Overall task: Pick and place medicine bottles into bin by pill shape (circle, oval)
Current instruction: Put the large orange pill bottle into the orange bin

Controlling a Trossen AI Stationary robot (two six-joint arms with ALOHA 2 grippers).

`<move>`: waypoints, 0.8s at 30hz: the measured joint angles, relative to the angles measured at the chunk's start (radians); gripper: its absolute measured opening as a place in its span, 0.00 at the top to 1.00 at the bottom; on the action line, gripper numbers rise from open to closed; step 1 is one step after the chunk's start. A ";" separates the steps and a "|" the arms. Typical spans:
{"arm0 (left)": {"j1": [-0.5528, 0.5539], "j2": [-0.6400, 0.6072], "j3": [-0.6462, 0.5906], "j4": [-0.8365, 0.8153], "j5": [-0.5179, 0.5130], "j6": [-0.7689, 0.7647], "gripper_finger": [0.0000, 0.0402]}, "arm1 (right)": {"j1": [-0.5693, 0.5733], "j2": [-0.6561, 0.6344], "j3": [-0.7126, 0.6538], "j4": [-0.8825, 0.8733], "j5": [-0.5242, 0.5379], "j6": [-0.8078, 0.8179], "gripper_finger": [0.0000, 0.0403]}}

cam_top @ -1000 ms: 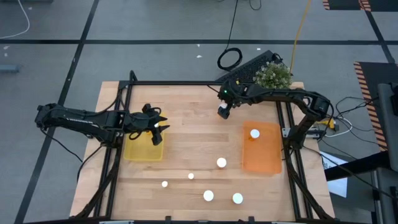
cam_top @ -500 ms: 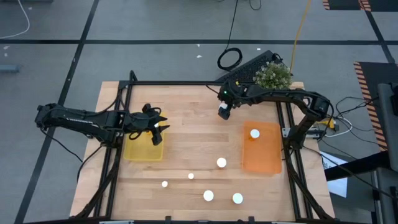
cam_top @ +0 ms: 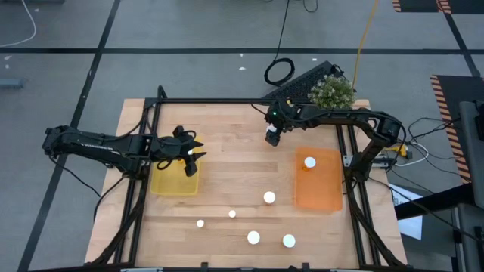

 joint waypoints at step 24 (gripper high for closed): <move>0.000 0.000 0.000 0.000 0.000 0.002 0.58 | 0.000 -0.001 0.000 0.002 -0.004 0.009 0.49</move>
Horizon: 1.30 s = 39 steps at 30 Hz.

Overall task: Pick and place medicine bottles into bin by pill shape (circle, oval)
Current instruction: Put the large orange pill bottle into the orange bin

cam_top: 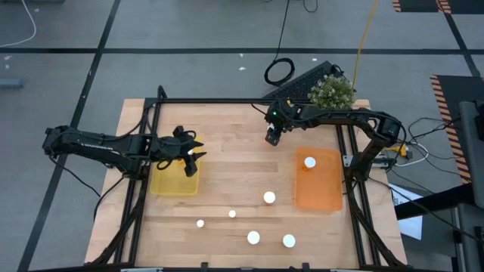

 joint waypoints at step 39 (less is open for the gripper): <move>0.000 0.000 0.000 0.000 0.000 0.000 0.58 | 0.000 -0.001 0.001 -0.015 0.009 -0.008 0.52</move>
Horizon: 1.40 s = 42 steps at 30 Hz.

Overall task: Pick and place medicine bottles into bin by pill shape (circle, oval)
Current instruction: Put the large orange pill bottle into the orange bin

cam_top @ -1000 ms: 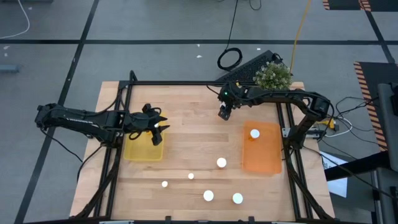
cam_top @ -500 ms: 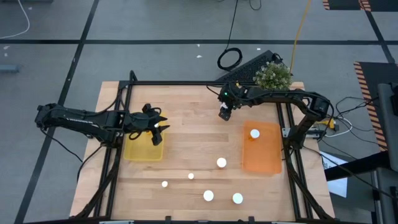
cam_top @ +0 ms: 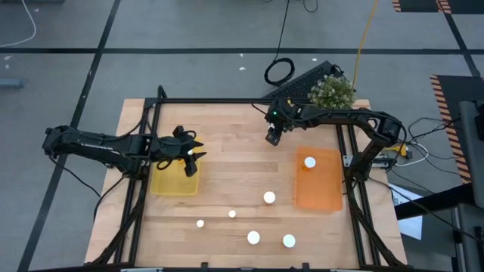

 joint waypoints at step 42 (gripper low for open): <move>0.000 0.000 0.000 0.007 0.000 0.009 0.58 | 0.035 -0.059 -0.001 -0.055 0.049 0.002 0.22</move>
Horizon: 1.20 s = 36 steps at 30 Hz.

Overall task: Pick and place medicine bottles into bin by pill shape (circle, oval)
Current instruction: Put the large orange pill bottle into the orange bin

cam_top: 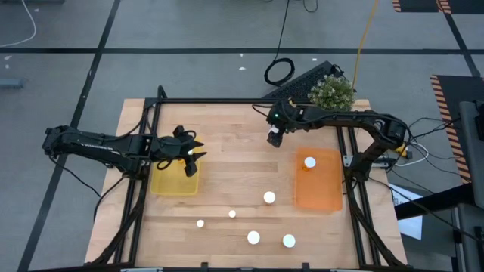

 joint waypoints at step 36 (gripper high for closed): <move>0.000 0.000 0.000 0.000 0.000 0.000 0.58 | 0.049 0.075 0.000 -0.002 -0.032 -0.366 0.16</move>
